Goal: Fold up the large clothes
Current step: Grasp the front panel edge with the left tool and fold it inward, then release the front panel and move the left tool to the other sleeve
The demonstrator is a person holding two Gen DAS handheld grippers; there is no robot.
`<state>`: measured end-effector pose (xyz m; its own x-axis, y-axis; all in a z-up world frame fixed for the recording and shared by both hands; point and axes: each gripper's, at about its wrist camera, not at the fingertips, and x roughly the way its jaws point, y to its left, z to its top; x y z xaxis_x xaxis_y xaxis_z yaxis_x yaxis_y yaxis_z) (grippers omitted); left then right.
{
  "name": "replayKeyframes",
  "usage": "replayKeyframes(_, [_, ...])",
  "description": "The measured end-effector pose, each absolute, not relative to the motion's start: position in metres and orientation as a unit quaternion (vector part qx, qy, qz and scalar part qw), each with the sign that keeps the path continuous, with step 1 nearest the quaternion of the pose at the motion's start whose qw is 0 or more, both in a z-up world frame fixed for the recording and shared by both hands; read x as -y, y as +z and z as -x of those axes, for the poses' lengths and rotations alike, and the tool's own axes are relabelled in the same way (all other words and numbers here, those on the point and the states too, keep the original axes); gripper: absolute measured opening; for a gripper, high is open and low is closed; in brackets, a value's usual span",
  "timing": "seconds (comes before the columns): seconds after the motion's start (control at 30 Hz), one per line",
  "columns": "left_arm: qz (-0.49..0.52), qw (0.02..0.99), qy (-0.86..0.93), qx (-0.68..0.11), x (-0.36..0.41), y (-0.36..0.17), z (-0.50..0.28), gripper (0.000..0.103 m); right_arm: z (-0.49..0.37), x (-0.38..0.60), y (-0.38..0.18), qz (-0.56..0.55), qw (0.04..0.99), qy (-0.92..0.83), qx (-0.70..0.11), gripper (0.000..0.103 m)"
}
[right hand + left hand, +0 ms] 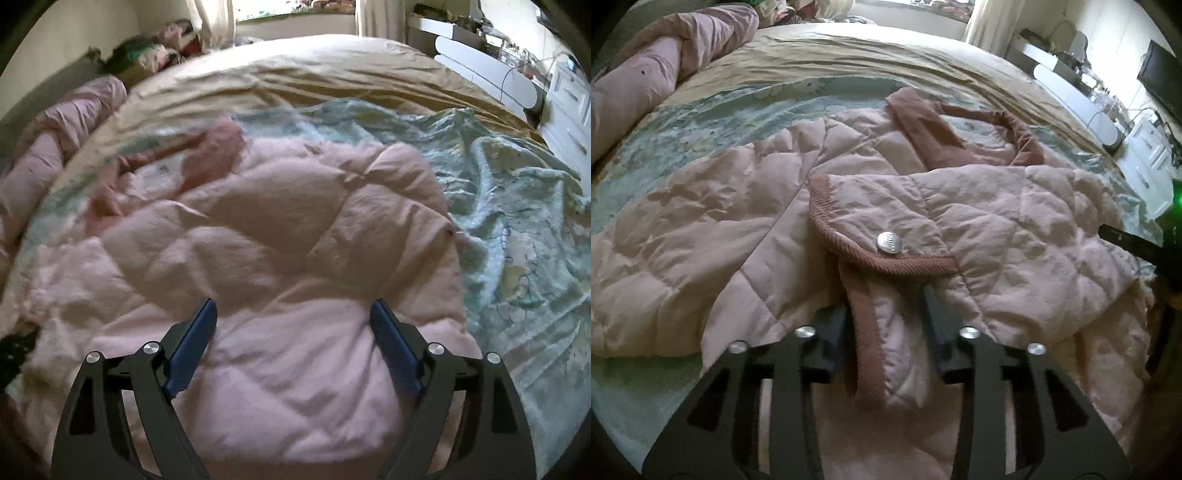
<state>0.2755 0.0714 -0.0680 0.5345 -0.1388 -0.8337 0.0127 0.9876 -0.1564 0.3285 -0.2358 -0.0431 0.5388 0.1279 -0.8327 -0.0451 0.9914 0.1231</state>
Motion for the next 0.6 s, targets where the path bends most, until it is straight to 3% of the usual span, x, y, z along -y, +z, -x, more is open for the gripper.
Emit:
replayKeyframes(0.07, [0.064, 0.880, -0.037, -0.469, -0.071, -0.059, -0.270, 0.064, -0.316, 0.237, -0.031, -0.059, 0.881, 0.061, -0.465, 0.090])
replayKeyframes(0.13, [0.072, 0.883, -0.042, -0.462, -0.071, -0.050, -0.264, 0.067, -0.308, 0.236, -0.021, -0.063, 0.885, 0.066, -0.457, 0.096])
replayKeyframes(0.2, [0.073, 0.885, -0.045, -0.458, -0.070, -0.042, -0.260, 0.081, -0.299, 0.236, -0.010, -0.064, 0.888, 0.074, -0.449, 0.097])
replayKeyframes(0.3, [0.071, 0.889, -0.040, -0.450, -0.069, -0.032, -0.254, 0.094, -0.286, 0.234, 0.004, -0.065, 0.892, 0.080, -0.439, 0.097])
replayKeyframes(0.6, [0.079, 0.888, -0.024, -0.453, -0.075, -0.016, -0.239, 0.094, -0.251, 0.221, 0.041, -0.054, 0.908, 0.097, -0.403, 0.098])
